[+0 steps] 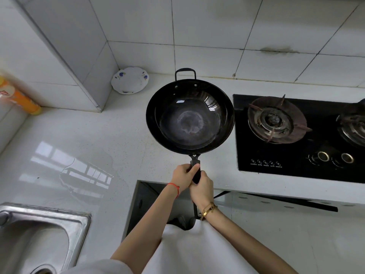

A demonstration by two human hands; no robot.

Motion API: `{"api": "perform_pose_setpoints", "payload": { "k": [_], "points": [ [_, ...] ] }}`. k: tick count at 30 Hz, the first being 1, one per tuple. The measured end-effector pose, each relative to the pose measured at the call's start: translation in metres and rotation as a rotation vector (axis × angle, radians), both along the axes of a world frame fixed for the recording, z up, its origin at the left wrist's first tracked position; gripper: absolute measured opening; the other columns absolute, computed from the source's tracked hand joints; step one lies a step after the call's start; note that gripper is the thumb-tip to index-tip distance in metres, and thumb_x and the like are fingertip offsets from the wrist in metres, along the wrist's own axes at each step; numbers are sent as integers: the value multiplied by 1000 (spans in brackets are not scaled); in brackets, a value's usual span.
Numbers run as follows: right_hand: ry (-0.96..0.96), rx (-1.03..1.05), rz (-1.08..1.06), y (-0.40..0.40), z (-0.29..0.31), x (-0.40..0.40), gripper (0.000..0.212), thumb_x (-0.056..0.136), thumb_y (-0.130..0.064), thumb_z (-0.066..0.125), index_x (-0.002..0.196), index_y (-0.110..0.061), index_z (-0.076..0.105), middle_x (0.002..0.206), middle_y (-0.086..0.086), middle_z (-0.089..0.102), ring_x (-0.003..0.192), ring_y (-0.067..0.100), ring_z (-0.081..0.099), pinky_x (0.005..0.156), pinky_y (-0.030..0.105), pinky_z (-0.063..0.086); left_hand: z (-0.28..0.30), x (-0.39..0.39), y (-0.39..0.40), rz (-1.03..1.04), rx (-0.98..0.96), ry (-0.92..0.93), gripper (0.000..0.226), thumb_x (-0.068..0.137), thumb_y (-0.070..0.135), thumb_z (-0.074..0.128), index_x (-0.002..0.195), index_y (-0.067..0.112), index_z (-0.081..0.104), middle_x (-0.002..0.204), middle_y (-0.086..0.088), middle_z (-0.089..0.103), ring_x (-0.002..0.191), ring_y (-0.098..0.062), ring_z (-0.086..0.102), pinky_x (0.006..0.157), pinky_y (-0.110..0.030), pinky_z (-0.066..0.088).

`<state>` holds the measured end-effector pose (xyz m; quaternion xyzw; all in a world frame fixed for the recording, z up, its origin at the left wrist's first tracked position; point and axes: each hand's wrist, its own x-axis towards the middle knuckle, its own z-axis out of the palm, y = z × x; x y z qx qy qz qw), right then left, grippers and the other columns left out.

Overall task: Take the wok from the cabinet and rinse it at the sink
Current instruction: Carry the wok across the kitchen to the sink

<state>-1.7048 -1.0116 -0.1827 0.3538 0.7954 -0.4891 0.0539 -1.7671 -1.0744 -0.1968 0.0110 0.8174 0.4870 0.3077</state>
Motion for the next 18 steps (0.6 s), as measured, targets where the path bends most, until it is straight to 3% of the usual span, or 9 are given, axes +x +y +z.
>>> {"api": "perform_pose_setpoints", "payload": {
  "k": [8,15,18],
  "points": [
    [97,-29,172,-10,12,10,17,89,-14,63,104,-7,60,93,5,68,79,17,63,51,14,43,15,23,-22,229,84,43,40,95,41,55,70,10,53,62,-4,50,62,-18,48,62,-34,41],
    [124,-77,397,-14,9,40,23,87,-14,64,109,-7,62,97,6,71,89,20,68,70,28,57,15,71,-38,486,78,39,53,91,47,57,78,-3,61,67,-6,56,63,-16,52,64,-31,44],
    [138,-89,507,-16,5,55,22,86,-13,65,109,-12,64,95,1,72,87,15,68,68,23,56,17,96,-43,588,76,42,44,93,45,57,68,8,58,62,0,54,60,-12,51,62,-27,43]
  ]
}}
